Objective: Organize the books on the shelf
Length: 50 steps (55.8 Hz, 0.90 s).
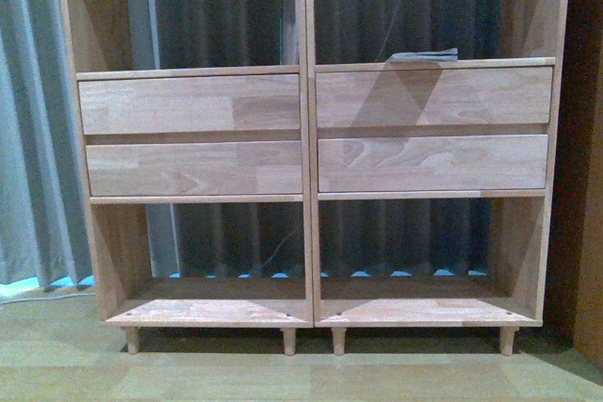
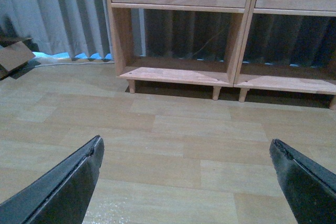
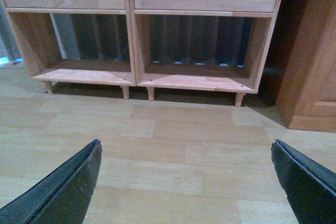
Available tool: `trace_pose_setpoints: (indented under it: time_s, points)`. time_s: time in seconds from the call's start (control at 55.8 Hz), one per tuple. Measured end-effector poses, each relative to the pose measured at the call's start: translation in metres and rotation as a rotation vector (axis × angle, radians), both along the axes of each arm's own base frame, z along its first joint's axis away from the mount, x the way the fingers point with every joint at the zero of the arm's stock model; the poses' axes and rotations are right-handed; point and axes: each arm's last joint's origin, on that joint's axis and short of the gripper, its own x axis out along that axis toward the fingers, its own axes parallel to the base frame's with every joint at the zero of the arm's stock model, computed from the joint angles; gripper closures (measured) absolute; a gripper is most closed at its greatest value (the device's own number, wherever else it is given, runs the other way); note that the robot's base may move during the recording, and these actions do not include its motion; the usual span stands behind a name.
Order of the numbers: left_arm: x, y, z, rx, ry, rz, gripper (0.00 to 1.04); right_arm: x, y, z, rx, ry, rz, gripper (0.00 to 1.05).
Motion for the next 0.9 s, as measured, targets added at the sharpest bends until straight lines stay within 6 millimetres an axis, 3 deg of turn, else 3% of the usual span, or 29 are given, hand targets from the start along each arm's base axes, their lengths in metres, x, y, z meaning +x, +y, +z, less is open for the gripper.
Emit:
trace_pose_setpoints:
  time_s: [0.897]
  points:
    - [0.0000, 0.0000, 0.0000, 0.000, 0.000, 0.000, 0.07, 0.0000, 0.0000, 0.0000, 0.000, 0.000, 0.000, 0.07]
